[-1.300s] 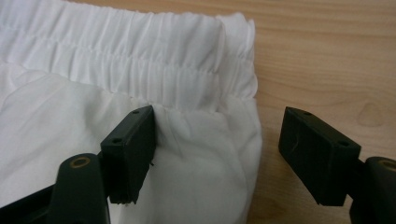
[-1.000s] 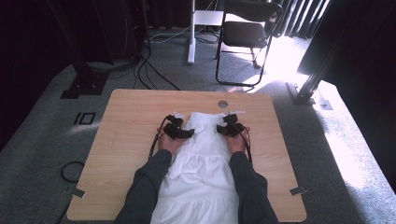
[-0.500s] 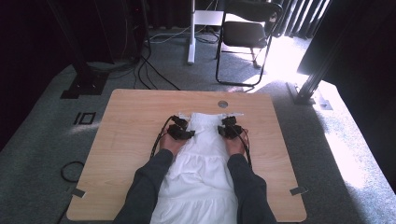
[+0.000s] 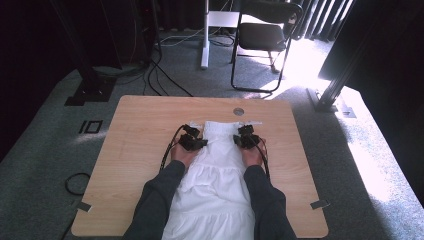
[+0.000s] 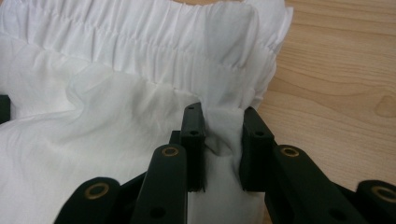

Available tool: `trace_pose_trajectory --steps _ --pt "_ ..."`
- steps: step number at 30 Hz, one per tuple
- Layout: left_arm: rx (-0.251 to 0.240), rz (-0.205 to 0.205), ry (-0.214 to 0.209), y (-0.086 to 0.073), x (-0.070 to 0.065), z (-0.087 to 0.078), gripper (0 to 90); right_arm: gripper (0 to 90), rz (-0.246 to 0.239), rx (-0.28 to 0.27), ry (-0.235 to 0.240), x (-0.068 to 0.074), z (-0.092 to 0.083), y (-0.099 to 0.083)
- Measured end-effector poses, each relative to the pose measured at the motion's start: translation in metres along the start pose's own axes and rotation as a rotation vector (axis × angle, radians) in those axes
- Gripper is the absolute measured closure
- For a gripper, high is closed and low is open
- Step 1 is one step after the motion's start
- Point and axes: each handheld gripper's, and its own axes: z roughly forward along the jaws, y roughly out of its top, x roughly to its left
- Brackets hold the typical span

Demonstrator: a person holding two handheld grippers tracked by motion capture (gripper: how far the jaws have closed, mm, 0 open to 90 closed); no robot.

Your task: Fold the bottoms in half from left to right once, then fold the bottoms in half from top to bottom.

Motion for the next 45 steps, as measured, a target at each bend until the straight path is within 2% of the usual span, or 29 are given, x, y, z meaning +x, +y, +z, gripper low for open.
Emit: trace_pose_trajectory --steps 6,9,12,16,21,25,29,30,31,34,39,40,42,45 --pt "0.006 -0.017 -0.026 0.000 0.003 -0.001 84.0 75.8 -0.004 0.004 0.000 0.000 0.000 0.000" --pt "0.002 -0.076 -0.081 -0.002 0.007 -0.001 85.5 78.8 -0.004 0.001 0.002 0.000 0.000 0.000" --pt "-0.010 -0.100 -0.099 -0.005 0.009 -0.001 86.2 80.9 0.003 -0.015 0.011 -0.001 0.000 -0.002" --pt "-0.016 -0.070 -0.082 -0.003 0.007 -0.004 87.1 82.2 0.008 -0.030 0.025 -0.003 -0.003 -0.004" --pt "-0.060 -0.042 -0.062 0.005 0.007 -0.018 87.5 82.6 -0.013 -0.061 0.035 -0.005 -0.014 0.002" --pt "-0.117 -0.023 -0.052 0.016 0.008 -0.032 87.5 82.7 -0.035 -0.099 0.044 -0.005 -0.026 0.011" --pt "-0.146 -0.007 -0.042 0.028 0.009 -0.044 87.5 82.7 -0.040 -0.141 0.057 -0.005 -0.038 0.022" --pt "-0.171 0.001 -0.037 0.035 0.009 -0.052 87.5 82.8 -0.047 -0.155 0.058 -0.005 -0.042 0.026" --pt "-0.184 0.010 -0.031 0.040 0.008 -0.058 87.5 82.8 -0.060 -0.193 0.063 -0.003 -0.053 0.036" --pt "-0.242 0.045 -0.013 0.060 0.006 -0.079 87.5 82.8 -0.070 -0.239 0.069 -0.003 -0.068 0.049" --pt "-0.297 0.083 -0.002 0.084 0.002 -0.104 87.4 82.8 -0.100 -0.324 0.068 0.000 -0.097 0.072" --pt "-0.307 0.093 0.001 0.086 0.001 -0.108 87.4 82.7 -0.108 -0.336 0.068 0.001 -0.102 0.076" --pt "-0.323 0.086 -0.019 0.086 0.000 -0.114 87.4 82.7 -0.123 -0.356 0.070 0.002 -0.111 0.079" --pt "-0.300 0.095 -0.022 0.081 -0.003 -0.115 87.3 82.7 -0.142 -0.355 0.084 0.004 -0.120 0.077"
